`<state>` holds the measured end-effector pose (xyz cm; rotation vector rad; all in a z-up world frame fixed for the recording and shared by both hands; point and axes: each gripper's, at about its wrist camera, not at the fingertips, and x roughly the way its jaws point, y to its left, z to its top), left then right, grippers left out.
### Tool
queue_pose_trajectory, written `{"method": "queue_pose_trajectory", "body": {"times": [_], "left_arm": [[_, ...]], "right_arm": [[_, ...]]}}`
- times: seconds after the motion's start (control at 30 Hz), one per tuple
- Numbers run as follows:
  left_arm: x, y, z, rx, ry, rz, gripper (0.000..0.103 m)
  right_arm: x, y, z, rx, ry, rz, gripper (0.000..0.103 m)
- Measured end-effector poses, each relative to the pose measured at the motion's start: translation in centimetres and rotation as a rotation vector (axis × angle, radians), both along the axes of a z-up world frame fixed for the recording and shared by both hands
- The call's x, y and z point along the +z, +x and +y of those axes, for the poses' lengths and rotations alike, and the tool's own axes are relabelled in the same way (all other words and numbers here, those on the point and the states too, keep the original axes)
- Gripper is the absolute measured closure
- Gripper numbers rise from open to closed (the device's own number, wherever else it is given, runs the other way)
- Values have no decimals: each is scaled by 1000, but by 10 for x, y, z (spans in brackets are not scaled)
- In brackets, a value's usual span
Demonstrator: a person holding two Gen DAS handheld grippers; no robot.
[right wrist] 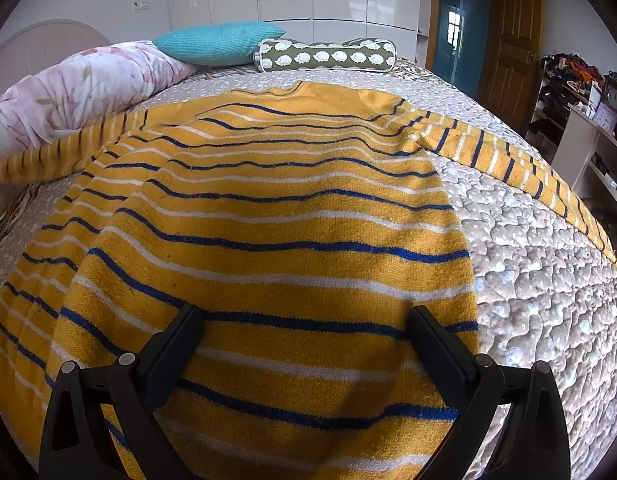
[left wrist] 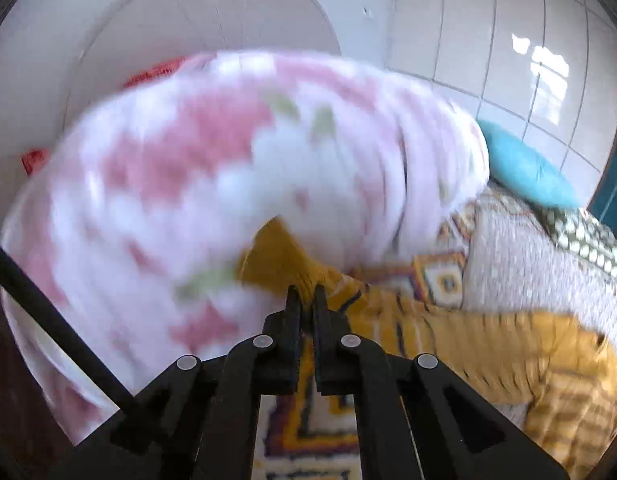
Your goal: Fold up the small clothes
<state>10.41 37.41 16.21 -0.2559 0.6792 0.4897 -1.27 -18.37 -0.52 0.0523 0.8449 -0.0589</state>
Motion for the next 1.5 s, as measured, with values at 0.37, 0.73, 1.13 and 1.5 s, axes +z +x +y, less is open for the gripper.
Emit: {"method": "queue_pose_trajectory", "body": {"times": [0.37,0.73,1.13,1.5], "left_arm": [[44,39,-119,-213,3,-24,99],[16,69,-403,-720,-203,39,99],[-23,45,-549,-970,-182,167,53],[-52,-67,-367,-775,-29,118,32]], "right_arm": [[0,-9,-6,-2,37,-29,0],[4,-27,-28,-1,255,-136,0],[4,-32,-34,0,337,-158,0],[1,-26,-39,25,337,-126,0]]}}
